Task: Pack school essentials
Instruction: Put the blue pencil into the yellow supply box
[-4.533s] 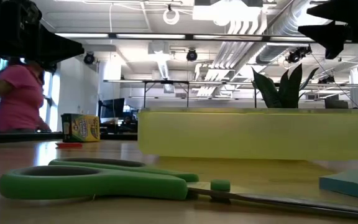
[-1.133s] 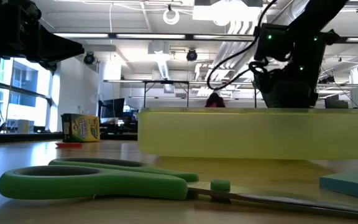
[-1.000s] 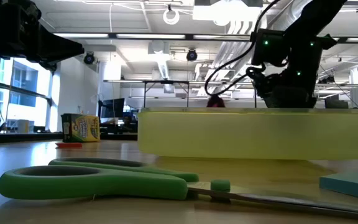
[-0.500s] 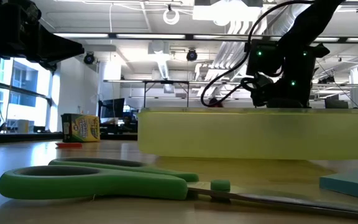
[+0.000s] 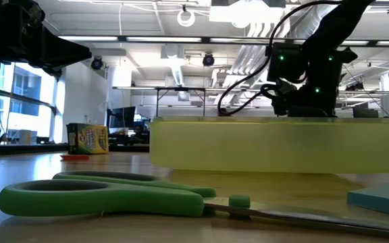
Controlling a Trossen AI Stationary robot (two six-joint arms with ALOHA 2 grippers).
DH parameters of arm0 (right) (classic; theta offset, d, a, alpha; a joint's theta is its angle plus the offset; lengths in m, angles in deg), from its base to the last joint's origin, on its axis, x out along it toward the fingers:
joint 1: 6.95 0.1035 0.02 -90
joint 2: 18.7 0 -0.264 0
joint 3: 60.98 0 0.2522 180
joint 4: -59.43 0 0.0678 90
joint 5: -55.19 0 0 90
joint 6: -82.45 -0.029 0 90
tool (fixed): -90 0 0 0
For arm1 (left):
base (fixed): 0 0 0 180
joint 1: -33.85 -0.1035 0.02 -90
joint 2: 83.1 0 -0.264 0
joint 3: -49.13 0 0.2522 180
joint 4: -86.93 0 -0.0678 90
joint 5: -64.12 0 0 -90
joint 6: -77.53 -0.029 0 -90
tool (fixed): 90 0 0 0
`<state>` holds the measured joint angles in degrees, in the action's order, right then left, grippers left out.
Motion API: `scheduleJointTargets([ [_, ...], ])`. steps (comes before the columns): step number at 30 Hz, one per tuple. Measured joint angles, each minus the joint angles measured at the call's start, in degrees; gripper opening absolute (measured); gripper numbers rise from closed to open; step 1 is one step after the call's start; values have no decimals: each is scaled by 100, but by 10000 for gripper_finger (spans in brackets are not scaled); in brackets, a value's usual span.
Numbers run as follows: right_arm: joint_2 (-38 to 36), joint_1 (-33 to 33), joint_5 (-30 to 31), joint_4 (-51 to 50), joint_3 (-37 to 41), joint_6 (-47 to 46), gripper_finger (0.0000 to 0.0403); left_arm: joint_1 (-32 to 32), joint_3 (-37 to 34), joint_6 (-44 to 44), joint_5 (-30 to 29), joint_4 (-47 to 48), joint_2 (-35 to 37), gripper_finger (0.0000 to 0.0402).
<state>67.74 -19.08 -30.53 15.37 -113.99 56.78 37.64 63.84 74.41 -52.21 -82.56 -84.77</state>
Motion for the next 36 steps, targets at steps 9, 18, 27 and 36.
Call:
scheduleJointTargets([
  [9,4,0,-28,-27,-7,26,46,0,0,5,0,0,0,81],
  [18,2,20,-50,-131,-11,129,11,-1,0,-4,0,0,0,81],
  [27,4,156,17,-170,-9,64,12,-1,0,-2,0,0,0,81],
  [36,-524,186,-19,-520,17,-90,12,0,0,-2,0,2,0,81],
])
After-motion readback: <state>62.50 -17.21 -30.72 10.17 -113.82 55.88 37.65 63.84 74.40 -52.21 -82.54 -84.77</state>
